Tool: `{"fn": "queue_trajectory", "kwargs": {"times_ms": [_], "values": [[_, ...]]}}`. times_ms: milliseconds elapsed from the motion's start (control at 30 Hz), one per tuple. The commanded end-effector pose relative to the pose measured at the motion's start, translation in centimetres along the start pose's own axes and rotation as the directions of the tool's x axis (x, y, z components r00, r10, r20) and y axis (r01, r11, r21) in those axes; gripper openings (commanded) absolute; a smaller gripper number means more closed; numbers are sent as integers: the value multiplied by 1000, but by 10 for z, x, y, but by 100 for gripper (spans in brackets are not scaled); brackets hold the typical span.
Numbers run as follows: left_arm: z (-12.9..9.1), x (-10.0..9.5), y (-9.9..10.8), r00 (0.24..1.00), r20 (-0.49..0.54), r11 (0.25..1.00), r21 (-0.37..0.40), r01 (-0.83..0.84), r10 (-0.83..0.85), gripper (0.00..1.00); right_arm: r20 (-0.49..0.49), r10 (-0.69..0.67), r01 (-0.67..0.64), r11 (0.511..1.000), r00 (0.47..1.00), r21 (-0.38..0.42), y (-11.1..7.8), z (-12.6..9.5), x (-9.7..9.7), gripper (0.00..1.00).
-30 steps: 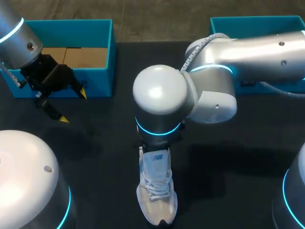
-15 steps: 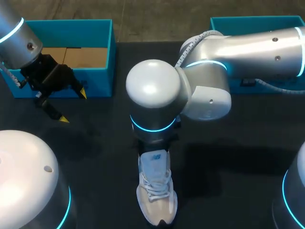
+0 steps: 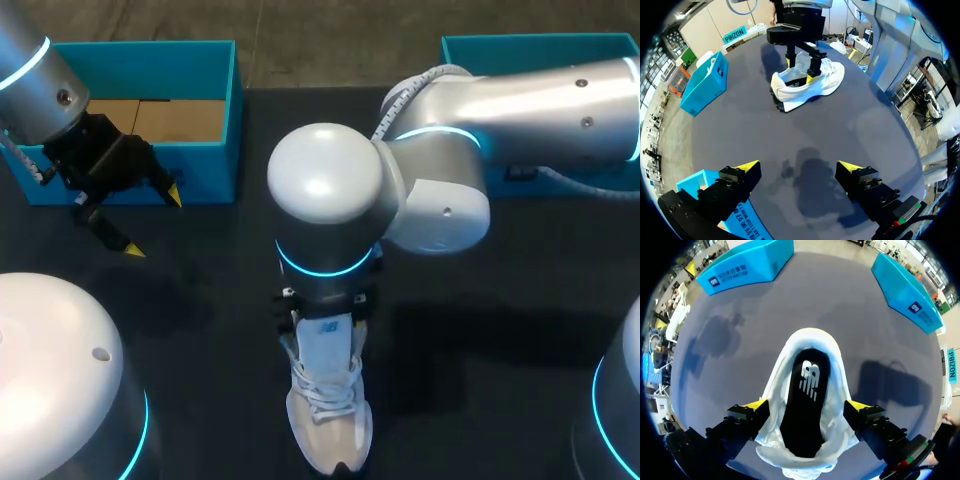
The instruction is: Take the shoe out of the shoebox, open the shoe tongue, remove and reinsert the insole, then place the shoe into the shoebox
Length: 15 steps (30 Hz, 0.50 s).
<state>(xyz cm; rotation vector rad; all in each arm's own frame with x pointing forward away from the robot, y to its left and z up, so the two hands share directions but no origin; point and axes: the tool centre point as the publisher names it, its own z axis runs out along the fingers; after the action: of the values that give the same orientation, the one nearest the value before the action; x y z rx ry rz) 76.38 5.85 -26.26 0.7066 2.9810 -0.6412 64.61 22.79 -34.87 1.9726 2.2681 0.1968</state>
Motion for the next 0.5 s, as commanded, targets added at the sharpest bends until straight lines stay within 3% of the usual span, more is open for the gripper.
{"fn": "queue_trajectory", "kwargs": {"times_ms": [33, 500], "values": [[-1, 1, 0, 1000, 0, 1000, -4, 0, 0, 100, 10, 47, -47, 999, 999, -28, -16, 1, 8, 100], [-1, 1, 0, 1000, 0, 1000, -4, 0, 0, 100, 27, 77, -76, 997, 997, -34, -34, -19, 15, 100]]}}
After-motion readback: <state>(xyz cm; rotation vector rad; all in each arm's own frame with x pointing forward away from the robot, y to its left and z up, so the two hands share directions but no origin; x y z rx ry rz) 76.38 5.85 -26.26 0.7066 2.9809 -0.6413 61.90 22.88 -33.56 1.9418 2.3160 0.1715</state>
